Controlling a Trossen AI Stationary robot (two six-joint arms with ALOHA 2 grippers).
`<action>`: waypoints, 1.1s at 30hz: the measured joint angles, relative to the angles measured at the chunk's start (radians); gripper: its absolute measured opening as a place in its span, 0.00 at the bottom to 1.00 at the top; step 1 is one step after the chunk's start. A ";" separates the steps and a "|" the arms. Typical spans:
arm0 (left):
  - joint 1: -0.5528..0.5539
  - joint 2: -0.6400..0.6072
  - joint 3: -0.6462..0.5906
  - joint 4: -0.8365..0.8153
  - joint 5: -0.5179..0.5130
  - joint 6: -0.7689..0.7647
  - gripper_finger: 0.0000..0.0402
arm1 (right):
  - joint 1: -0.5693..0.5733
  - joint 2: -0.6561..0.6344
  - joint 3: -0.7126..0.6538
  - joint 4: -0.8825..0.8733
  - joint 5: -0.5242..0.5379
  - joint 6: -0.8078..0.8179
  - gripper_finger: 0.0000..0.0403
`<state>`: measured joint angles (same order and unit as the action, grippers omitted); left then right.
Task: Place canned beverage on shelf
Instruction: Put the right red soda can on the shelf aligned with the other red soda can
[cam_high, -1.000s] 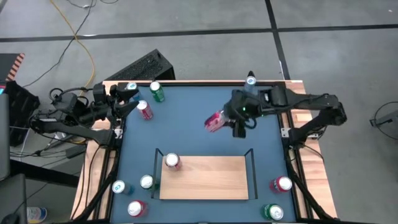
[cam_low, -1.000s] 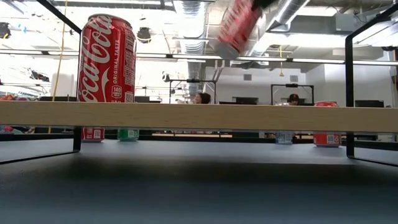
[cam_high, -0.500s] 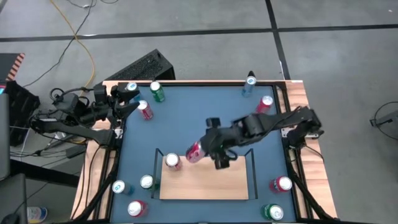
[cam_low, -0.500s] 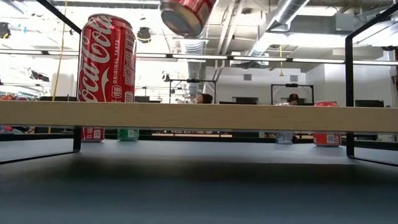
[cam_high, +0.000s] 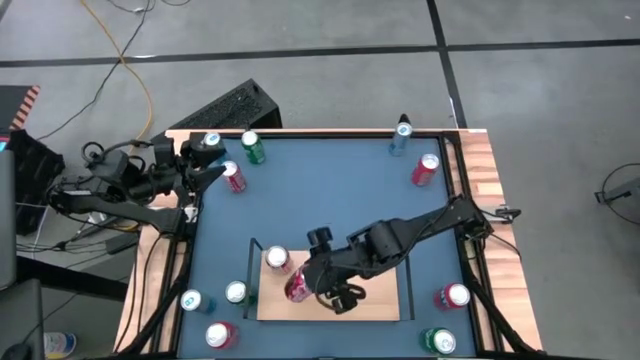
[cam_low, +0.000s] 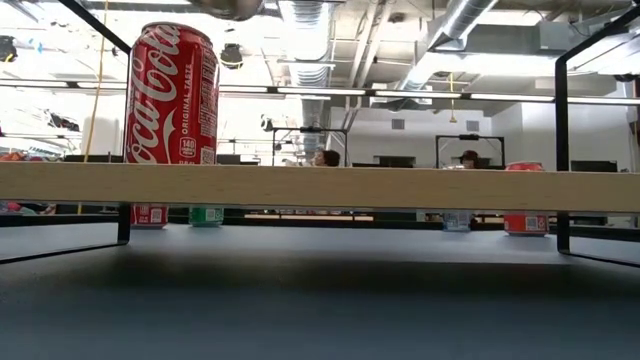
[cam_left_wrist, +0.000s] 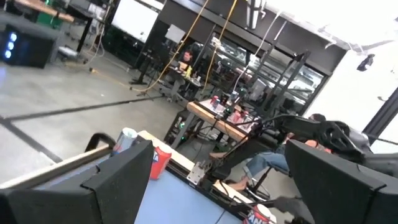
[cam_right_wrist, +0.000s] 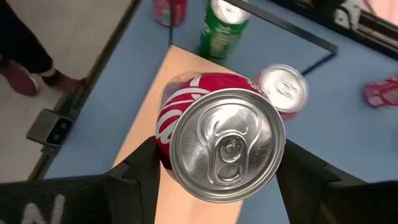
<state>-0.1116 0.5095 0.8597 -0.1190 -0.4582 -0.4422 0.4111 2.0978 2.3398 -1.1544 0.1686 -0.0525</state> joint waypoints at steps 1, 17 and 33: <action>0.000 0.000 0.000 -0.009 0.000 -0.018 0.88 | 0.001 0.012 0.000 0.016 -0.001 -0.002 0.59; 0.000 0.000 0.000 -0.111 0.000 -0.102 0.88 | 0.024 0.156 0.000 0.156 0.017 -0.113 0.59; 0.000 0.000 0.000 -0.125 -0.001 -0.124 0.88 | -0.003 0.179 0.000 0.106 0.043 -0.157 0.59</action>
<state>-0.1116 0.5098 0.8597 -0.2444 -0.4595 -0.5659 0.4076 2.2768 2.3402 -1.0489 0.2119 -0.2092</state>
